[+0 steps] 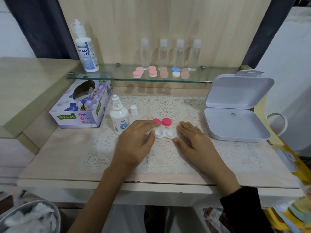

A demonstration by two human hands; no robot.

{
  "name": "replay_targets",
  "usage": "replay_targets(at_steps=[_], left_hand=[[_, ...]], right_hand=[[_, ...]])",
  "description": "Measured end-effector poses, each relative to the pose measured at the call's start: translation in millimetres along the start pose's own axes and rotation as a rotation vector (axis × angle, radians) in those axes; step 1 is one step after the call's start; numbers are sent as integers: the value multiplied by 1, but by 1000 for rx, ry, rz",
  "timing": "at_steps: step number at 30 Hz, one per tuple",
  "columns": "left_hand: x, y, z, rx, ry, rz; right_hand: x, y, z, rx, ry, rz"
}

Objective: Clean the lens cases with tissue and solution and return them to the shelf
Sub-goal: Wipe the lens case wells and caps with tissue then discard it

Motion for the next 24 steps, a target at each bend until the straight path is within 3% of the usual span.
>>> replay_targets(at_steps=[6, 10, 14, 18, 20, 24], left_hand=[[-7, -27, 24, -129, 4, -225], [-23, -14, 69, -128, -136, -189], [-25, 33, 126, -27, -374, -3], [-8, 91, 166, -148, -504, 304], [9, 112, 172, -76, -455, 436], [53, 135, 161, 246, -172, 563]], right_hand=[[0, -3, -1, -1, -10, -6], [-1, -3, 0, 3, -14, -7], [-1, -4, 0, -4, -16, -9], [-1, 0, 3, -14, -42, 11], [-1, 1, 4, -16, -47, 14], [-1, 1, 4, -12, -47, 7]])
Point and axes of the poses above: each hand's wrist, its own x-axis towards the middle knuckle, its own z-axis out of the back of the hand, y = z × x, the point moved 8 cm from there along x, towards the middle knuckle, and after that the axes turned 3 degrees about z, right-handed, at the moved point
